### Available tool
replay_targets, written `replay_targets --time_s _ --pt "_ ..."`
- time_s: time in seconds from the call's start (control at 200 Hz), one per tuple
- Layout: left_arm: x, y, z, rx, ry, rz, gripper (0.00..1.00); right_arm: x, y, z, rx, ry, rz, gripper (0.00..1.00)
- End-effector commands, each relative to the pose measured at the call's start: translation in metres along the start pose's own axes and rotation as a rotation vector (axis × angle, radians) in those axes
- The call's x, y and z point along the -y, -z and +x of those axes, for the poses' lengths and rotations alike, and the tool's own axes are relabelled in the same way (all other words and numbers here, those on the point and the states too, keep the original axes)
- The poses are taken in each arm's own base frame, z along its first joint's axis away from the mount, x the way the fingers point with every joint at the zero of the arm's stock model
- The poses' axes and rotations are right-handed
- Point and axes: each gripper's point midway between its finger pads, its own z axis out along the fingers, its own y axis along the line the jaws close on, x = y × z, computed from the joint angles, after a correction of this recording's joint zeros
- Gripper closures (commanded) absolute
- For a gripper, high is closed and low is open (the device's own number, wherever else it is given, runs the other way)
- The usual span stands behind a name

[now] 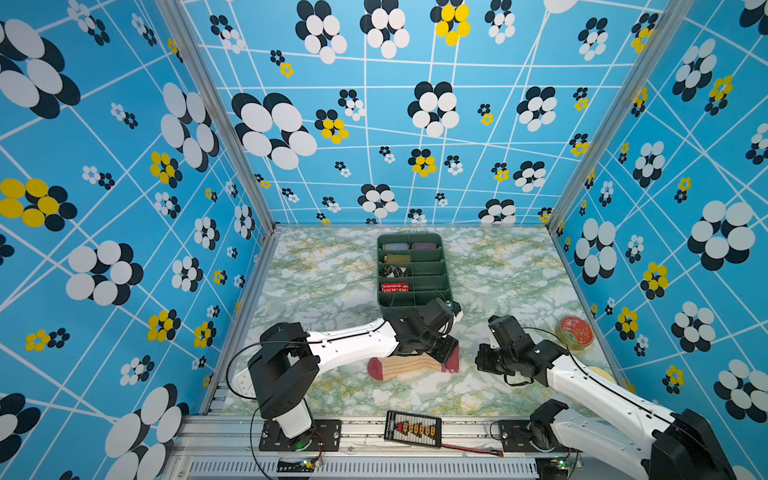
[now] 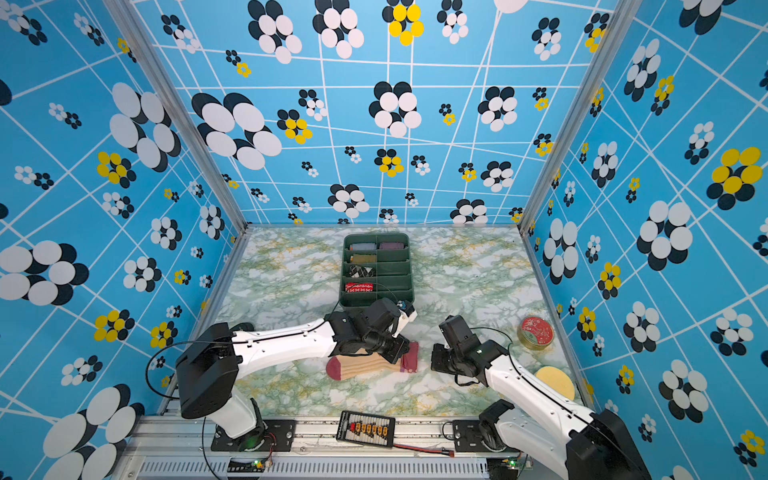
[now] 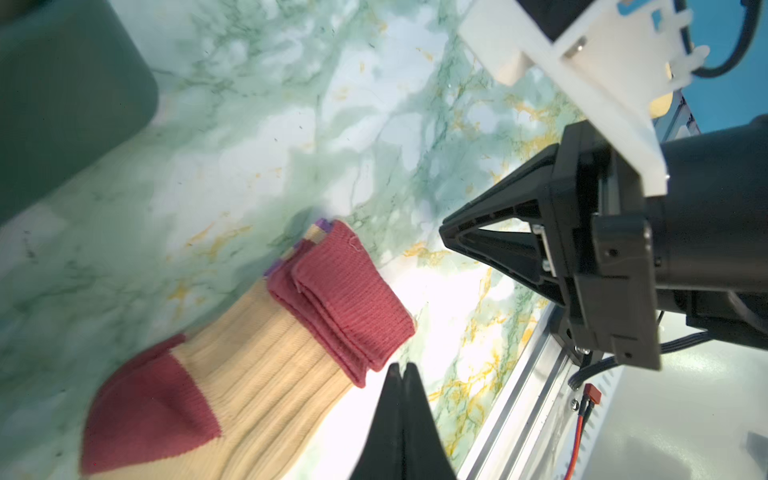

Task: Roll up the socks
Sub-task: 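Lower both grippers onto the rolled cuff and pinch it from both sides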

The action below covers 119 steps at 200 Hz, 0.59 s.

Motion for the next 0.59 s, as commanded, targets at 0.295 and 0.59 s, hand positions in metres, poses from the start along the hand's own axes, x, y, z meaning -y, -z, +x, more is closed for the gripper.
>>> replay_targets --time_s 0.295,0.59 --pt "-0.011 -0.031 0.013 -0.088 0.056 -0.055 0.98 -0.014 -0.019 -0.003 -0.004 -0.015 -0.094 0.91" --pt "-0.022 -0.039 0.018 -0.117 0.062 -0.092 0.98 -0.019 -0.025 -0.001 -0.023 -0.016 -0.123 0.91"
